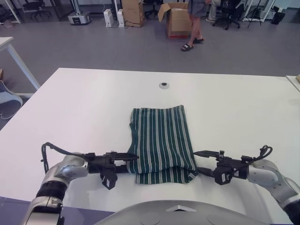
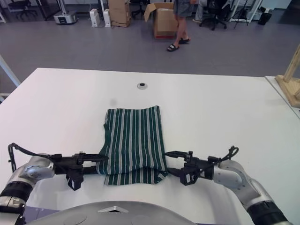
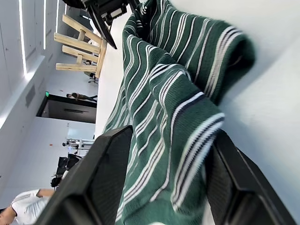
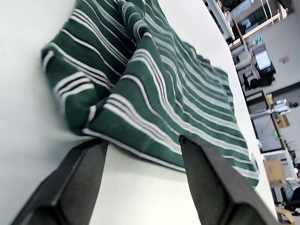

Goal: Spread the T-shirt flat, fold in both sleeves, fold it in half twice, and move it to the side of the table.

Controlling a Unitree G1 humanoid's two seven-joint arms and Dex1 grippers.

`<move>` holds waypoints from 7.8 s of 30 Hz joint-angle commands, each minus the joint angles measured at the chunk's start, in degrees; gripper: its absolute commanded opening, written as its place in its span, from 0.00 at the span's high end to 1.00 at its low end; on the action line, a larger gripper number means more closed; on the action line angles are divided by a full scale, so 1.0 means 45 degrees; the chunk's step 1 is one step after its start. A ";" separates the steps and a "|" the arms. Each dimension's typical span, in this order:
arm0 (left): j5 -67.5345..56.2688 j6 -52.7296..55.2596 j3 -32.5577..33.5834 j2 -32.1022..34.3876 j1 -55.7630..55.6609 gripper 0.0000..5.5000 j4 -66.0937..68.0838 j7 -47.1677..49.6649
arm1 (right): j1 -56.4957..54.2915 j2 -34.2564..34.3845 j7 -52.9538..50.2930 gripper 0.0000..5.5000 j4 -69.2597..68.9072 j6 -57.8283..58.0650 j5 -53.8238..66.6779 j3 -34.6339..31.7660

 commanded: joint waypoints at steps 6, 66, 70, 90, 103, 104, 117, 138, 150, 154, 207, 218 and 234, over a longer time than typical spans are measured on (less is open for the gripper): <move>0.4500 -0.0458 -0.3637 0.0599 -0.1508 0.72 0.1761 0.1292 | -0.2845 0.0619 0.1627 0.67 0.1797 -0.0255 -0.0344 0.2458; -0.4919 0.8132 -0.3551 0.3756 0.3604 0.62 -0.7803 -0.2943 | 0.0600 -0.0425 0.4609 0.99 -0.6214 1.5834 0.9407 -0.0985; -0.4360 0.7415 -0.3936 0.4293 0.3716 0.62 -0.7372 -0.2825 | 0.0716 -0.0265 0.4493 0.99 -0.6340 1.5870 0.9389 -0.0990; -0.0187 0.5044 -0.6379 0.3231 0.0688 0.62 -0.5161 -0.1298 | 0.0292 0.0105 0.4643 0.99 -0.6098 1.5825 0.9143 -0.0859; 0.2924 0.3962 -0.9458 0.2141 -0.0992 0.66 -0.1159 -0.0386 | 0.0019 0.0570 0.4604 0.99 -0.5906 1.5884 0.8914 -0.0910; 0.3139 0.4230 -0.9745 0.1946 -0.1231 0.67 -0.0647 -0.0353 | -0.0026 0.0581 0.4623 0.99 -0.5892 1.5892 0.8920 -0.0897; 0.2248 0.4558 -1.1245 0.2352 -0.2304 0.93 0.1654 0.0393 | 0.0064 0.0728 0.4491 0.99 -0.5768 1.5766 0.8886 -0.0939; -2.1253 2.3980 -0.5247 0.4191 -0.4135 1.00 -0.7075 -0.5961 | -0.4706 0.1060 0.5172 0.99 -0.2293 2.2737 1.3879 -0.3117; -1.3831 1.9686 -0.2942 -0.2157 -0.6481 1.00 0.4436 -0.3159 | -0.9693 0.4834 0.1459 0.99 0.7667 2.0605 0.9459 -0.2843; -1.3885 2.1549 -0.1705 -0.3158 -0.6690 0.87 0.4721 -0.2782 | -1.0889 0.5364 0.0258 0.85 0.9793 2.0538 0.9811 -0.4627; -1.2350 2.0324 0.3239 -0.7272 -0.2973 0.69 -0.2627 0.7258 | -0.4629 0.9639 -0.8112 0.67 0.0273 1.4815 0.6482 -0.5992; -1.2106 1.9851 0.3225 -0.7611 -0.2778 0.69 -0.2255 0.7186 | -0.4928 0.9654 -0.8400 0.67 0.0827 1.4099 0.5939 -0.5626; -1.1448 1.9253 0.2018 -0.8140 -0.3464 0.69 -0.0474 0.5245 | -0.4419 0.9298 -0.9555 0.67 0.1001 1.2792 0.5331 -0.6208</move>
